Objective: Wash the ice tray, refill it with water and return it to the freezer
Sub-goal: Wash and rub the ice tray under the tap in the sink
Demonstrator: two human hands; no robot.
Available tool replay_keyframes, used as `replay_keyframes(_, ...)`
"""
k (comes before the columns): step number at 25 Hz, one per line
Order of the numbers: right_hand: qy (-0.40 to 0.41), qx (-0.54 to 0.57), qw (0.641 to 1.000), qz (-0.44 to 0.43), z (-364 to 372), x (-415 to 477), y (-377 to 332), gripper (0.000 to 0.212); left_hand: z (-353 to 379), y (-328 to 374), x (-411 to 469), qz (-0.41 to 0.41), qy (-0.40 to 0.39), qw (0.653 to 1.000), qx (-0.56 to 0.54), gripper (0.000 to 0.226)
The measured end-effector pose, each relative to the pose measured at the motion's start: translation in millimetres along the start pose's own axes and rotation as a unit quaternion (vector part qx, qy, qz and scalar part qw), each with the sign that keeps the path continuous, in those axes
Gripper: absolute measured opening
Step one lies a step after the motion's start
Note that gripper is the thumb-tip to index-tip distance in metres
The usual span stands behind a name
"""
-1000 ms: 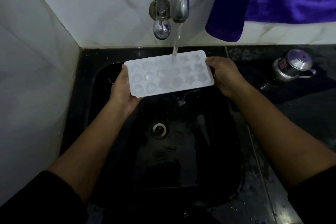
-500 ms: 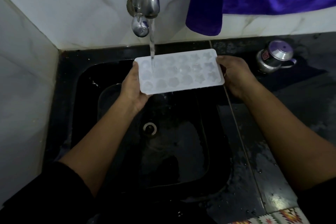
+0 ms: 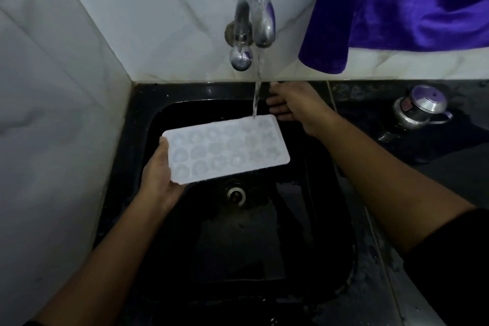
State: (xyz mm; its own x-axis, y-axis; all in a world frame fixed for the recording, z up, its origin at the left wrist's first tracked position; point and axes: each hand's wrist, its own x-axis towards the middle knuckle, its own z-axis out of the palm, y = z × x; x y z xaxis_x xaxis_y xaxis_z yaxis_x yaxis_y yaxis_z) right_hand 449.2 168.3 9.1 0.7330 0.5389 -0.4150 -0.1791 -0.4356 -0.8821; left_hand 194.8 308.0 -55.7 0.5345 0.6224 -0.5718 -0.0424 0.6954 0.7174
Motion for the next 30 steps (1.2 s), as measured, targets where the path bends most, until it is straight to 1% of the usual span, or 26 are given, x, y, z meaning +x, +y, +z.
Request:
replay_keyframes(1,-0.006,0.001,1.000,-0.008,9.3,5.5,-12.3,0.043,-6.0,1.6,-5.3,0.004,0.008,1.000,0.001,0.058)
replay_keyframes(3,-0.013,0.040,0.999,-0.010,26.2,17.7,-34.7,0.047,-15.1,2.6,-14.6,0.016,0.019,1.000,0.004,0.054)
replay_keyframes(5,-0.025,0.085,0.996,-0.001,38.2,28.4,-52.4,0.048,-19.1,1.7,-21.8,0.021,0.027,0.999,0.002,0.052)
replay_keyframes(7,-0.033,0.105,0.994,0.021,45.1,35.6,-59.8,0.047,-21.7,1.6,-26.1,0.013,0.027,1.000,-0.004,0.055)
replay_keyframes(10,-0.060,0.140,0.986,0.062,47.3,43.8,-58.2,0.032,-25.7,2.4,-28.7,0.003,0.026,1.000,-0.007,0.059)
replay_keyframes(12,-0.080,0.173,0.978,0.083,45.4,44.0,-56.3,0.029,-26.1,1.7,-30.3,0.001,0.031,1.000,-0.005,0.059)
replay_keyframes(14,-0.076,0.197,0.973,0.088,41.3,37.7,-53.6,0.028,-23.9,1.4,-32.6,-0.002,0.033,0.999,-0.003,0.057)
replay_keyframes(16,-0.047,0.177,0.980,0.074,34.3,25.3,-46.3,0.032,-22.4,0.7,-35.1,-0.002,0.030,1.000,-0.001,0.055)
replay_keyframes(18,-0.008,0.112,0.992,0.053,24.8,3.3,-32.0,0.037,-21.9,0.0,-38.7,0.003,0.026,1.000,0.001,0.055)
replay_keyframes(21,0.022,0.014,1.000,0.014,11.1,-40.7,3.2,0.032,-21.8,-0.8,-44.3,0.005,0.016,1.000,-0.012,0.054)
replay_keyframes(24,-0.010,-0.029,1.000,0.005,1.8,-83.2,39.8,0.032,-19.5,-3.7,-51.9,0.006,0.005,1.000,-0.004,0.051)
replay_keyframes(26,-0.037,-0.034,0.999,0.016,-1.2,-100.7,58.0,0.025,-16.4,-7.4,-57.7,0.011,-0.008,1.000,0.011,0.052)
replay_keyframes(28,-0.034,-0.035,0.999,0.010,-4.1,-109.4,70.4,0.019,-11.9,-9.8,-64.0,0.016,-0.026,0.999,0.022,0.054)
replay_keyframes(30,-0.017,-0.030,0.999,-0.013,-7.6,-113.0,77.0,0.015,-7.5,-11.5,-69.7,0.018,-0.052,0.998,0.024,0.057)
